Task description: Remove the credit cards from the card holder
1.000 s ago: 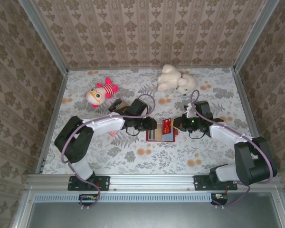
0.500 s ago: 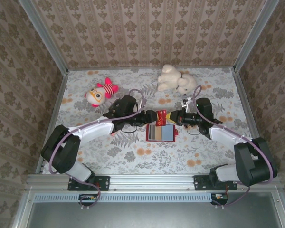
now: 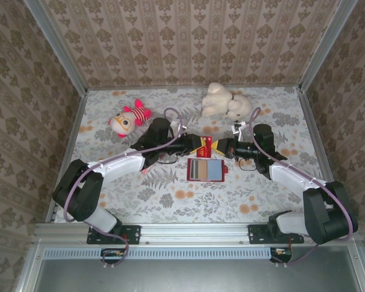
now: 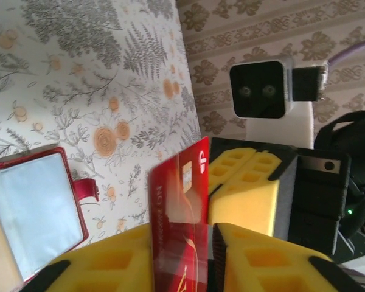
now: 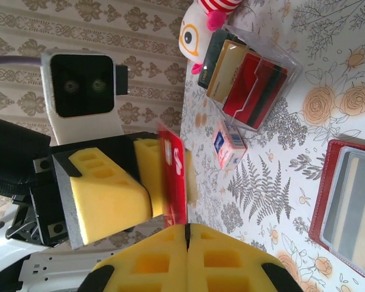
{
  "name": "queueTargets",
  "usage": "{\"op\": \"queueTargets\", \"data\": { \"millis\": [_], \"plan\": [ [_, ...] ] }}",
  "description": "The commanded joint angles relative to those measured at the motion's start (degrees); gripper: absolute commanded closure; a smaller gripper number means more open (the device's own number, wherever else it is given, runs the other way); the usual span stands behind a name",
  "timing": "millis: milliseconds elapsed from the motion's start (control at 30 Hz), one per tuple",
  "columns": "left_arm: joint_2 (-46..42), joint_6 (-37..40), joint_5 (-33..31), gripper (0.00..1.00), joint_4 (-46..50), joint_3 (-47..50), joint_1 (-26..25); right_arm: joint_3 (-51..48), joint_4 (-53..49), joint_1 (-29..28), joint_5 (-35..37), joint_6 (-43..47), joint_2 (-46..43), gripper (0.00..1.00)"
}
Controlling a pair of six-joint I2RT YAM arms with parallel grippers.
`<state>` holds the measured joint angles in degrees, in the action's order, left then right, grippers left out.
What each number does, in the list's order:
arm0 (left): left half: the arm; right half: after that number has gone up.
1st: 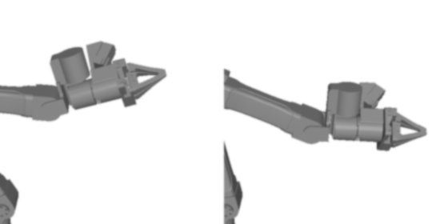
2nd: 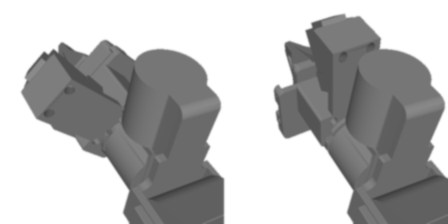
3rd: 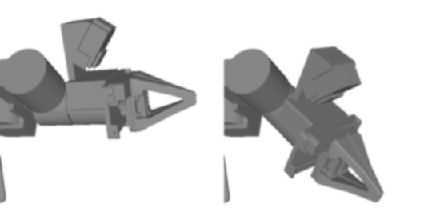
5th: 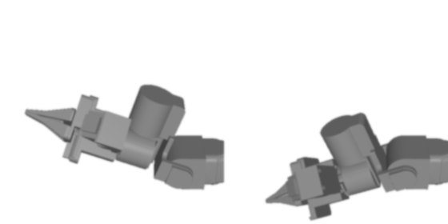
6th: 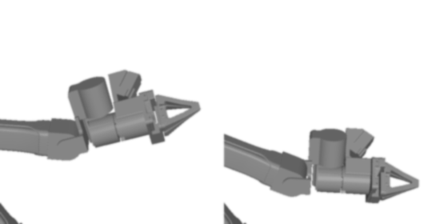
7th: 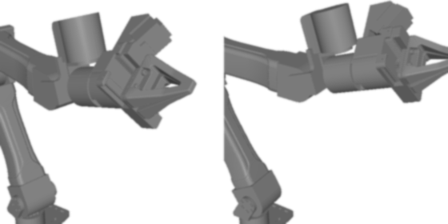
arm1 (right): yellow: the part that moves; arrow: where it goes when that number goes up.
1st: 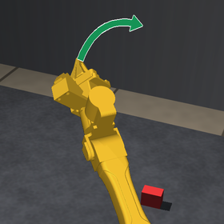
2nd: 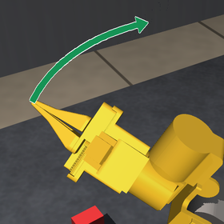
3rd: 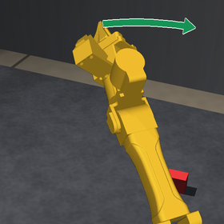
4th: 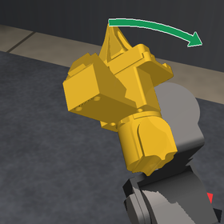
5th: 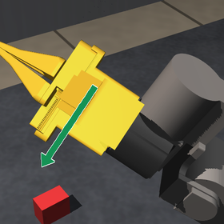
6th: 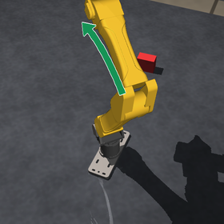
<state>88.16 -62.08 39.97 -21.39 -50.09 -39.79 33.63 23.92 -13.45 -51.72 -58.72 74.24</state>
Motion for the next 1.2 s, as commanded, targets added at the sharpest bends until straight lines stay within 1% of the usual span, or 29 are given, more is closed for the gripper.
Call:
{"op": "queueTargets", "data": {
  "millis": [0,100,133,167,233,267,300,367,433,500,600,700,733,800,900,1167],
  "plan": [
    [-1.5,-1.0,2.4,0.79,-4.8,1.2,0.7,-0.1,1.4,-0.3,-1.4,-0.1,-0.9,1.00],
    [-2.3,0.5,2.0,0.93,-3.0,1.2,0.8,0.1,0.4,-0.3,-1.3,0.6,-0.8,1.00],
    [-2.7,1.2,1.7,0.96,-1.9,1.1,1.0,0.5,-1.8,-0.4,-0.6,1.7,-0.9,0.97],
    [-2.9,2.2,1.4,1.00,-0.4,1.0,1.2,1.0,-4.7,-0.4,0.4,3.2,-1.0,0.92],
    [-4.1,5.7,-0.4,1.00,5.3,0.3,1.6,2.5,-14.4,-0.4,5.1,8.1,-1.4,0.70],
    [-4.7,8.0,-1.8,1.00,9.4,-0.4,1.7,3.0,-17.8,-0.3,7.6,10.1,-1.5,0.62],
    [-5.5,11.1,-4.9,1.00,14.6,-1.5,1.7,3.2,-20.6,-0.4,9.7,11.8,-1.6,0.52],
    [-6.9,18.0,-11.1,1.00,26.0,-4.5,1.1,3.2,-23.3,-0.3,12.3,14.0,-1.3,0.39],
    [-7.4,24.2,-16.9,1.00,36.9,-8.6,0.8,3.3,-25.6,-0.5,14.7,15.8,-1.0,0.31],
    [-7.4,29.2,-21.7,1.00,43.7,-11.5,0.7,4.1,-29.0,-0.9,17.5,17.4,-0.5,0.29],
    [-6.7,36.5,-29.9,1.00,51.3,-14.7,1.0,5.6,-33.9,-3.0,23.7,20.2,-0.6,0.24],
    [-5.6,46.7,-36.1,1.00,56.4,-17.2,1.4,6.0,-35.9,-5.7,28.7,22.2,-1.6,0.17],
    [-5.2,49.0,-39.3,1.00,57.7,-18.0,1.7,5.8,-35.8,-6.3,29.7,22.4,-1.9,0.14],
    [-4.4,52.3,-41.9,1.00,59.9,-20.0,3.1,5.1,-35.1,-7.0,31.0,22.3,-2.3,0.10],
    [-3.7,56.3,-41.8,1.00,59.0,-21.3,5.7,5.1,-35.6,-7.7,33.4,21.9,-2.3,0.06],
    [0.4,65.5,-33.3,1.00,58.3,-24.0,12.0,5.7,-36.5,-9.4,35.2,21.1,-2.2,0.02]
  ]
}}
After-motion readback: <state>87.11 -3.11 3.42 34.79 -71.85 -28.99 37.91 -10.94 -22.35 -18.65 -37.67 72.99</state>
